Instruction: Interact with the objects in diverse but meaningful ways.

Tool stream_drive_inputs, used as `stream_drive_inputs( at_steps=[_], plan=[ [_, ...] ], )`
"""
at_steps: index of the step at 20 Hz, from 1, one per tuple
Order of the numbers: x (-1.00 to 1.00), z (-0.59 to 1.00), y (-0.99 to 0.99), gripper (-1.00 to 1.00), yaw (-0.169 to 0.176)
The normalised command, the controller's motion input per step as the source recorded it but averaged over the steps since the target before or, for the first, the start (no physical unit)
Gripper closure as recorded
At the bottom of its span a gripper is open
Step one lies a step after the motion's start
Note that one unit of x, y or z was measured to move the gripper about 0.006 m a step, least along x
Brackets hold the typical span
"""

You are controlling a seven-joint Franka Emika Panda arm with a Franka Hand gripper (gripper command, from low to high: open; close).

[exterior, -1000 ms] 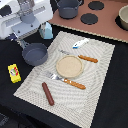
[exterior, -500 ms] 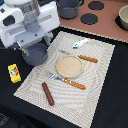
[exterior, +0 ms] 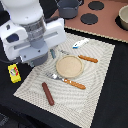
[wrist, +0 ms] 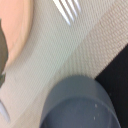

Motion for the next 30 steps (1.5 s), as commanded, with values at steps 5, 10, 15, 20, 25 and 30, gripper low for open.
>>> stream_drive_inputs(
  at_steps=[5,10,15,20,25,30],
  plan=[
    [0.72,0.0,-0.52,-1.0,-0.021],
    [0.73,-0.05,-0.52,-1.0,-0.024],
    [0.59,-0.11,-0.55,-1.0,-0.018],
    [0.21,-0.26,-0.25,-1.0,-0.001],
    [0.0,-0.2,-0.02,-1.0,0.0],
    [0.0,-0.09,-0.1,1.0,0.0]
  ],
)
